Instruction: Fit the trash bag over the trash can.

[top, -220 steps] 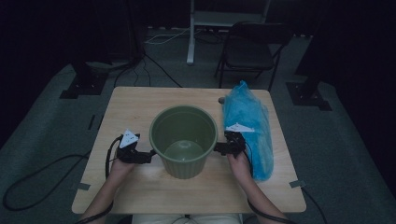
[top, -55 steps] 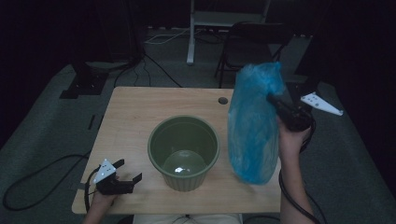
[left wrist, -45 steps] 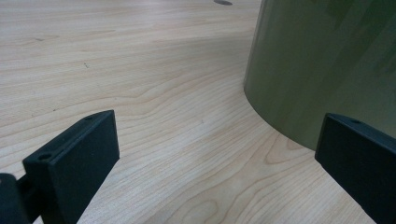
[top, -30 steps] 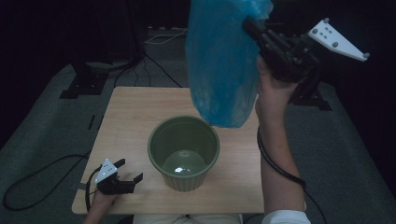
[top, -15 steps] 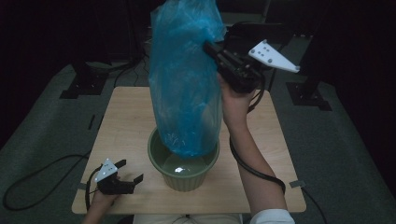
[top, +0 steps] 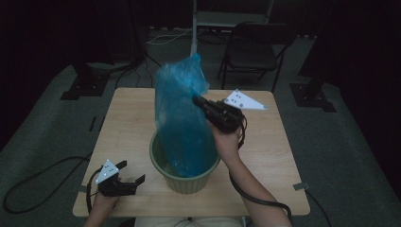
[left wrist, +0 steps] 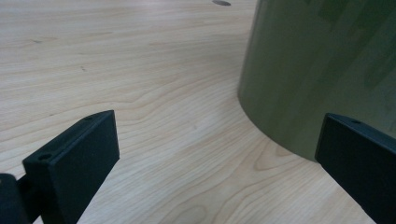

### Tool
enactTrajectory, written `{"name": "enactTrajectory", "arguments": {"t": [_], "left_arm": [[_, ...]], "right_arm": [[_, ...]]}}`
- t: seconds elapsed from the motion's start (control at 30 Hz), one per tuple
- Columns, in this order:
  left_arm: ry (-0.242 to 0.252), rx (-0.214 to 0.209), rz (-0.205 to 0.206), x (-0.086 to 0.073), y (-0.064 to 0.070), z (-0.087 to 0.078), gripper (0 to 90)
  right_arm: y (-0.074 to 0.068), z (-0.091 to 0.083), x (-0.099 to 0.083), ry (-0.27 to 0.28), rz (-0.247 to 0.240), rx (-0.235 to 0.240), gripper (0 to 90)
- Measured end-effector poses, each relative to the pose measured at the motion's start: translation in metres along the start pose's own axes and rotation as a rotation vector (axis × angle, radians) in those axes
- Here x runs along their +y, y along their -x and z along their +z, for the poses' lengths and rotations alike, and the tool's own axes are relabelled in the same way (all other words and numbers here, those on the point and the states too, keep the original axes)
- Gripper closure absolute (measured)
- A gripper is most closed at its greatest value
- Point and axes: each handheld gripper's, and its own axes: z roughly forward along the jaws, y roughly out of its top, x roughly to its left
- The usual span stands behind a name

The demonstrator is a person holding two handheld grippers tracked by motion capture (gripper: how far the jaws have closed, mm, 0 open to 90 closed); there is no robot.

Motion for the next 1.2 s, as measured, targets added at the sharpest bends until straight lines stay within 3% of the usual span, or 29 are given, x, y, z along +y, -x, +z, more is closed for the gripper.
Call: {"name": "enactTrajectory", "arguments": {"t": [0.07, 0.1, 0.33, 0.47, 0.6, 0.77, 1.0, 1.03, 1.2], "left_arm": [[-0.01, -0.012, -0.004, 0.001, 0.001, 0.0, 0.3], [-0.028, -0.02, -0.01, 0.003, 0.003, 0.002, 0.3], [-0.026, -0.037, -0.012, 0.009, 0.008, 0.0, 0.3], [-0.02, -0.045, -0.031, 0.011, 0.008, -0.002, 0.3], [-0.016, -0.04, -0.034, 0.016, 0.008, -0.004, 0.3], [0.01, -0.049, -0.048, 0.029, 0.008, -0.011, 0.3], [0.07, -0.019, -0.024, 0.069, 0.002, -0.025, 0.3], [0.084, -0.016, -0.016, 0.085, 0.0, -0.028, 0.3], [0.092, -0.021, 0.004, 0.129, -0.001, -0.025, 0.3]], "right_arm": [[0.001, -0.002, -0.006, -0.013, 0.014, 0.005, 90.0], [0.002, -0.008, -0.023, -0.048, 0.064, 0.033, 90.0], [-0.003, -0.032, -0.056, -0.131, 0.103, 0.077, 89.8], [-0.004, -0.045, -0.064, -0.174, 0.103, 0.073, 89.7], [0.001, -0.048, -0.07, -0.214, 0.108, 0.055, 89.6], [0.002, -0.053, -0.072, -0.21, 0.11, 0.037, 86.6], [0.006, -0.058, -0.063, -0.276, 0.113, 0.02, 58.3], [0.006, -0.059, -0.062, -0.285, 0.116, 0.016, 55.7], [0.017, -0.062, -0.06, -0.293, 0.148, -0.029, 58.0]]}}
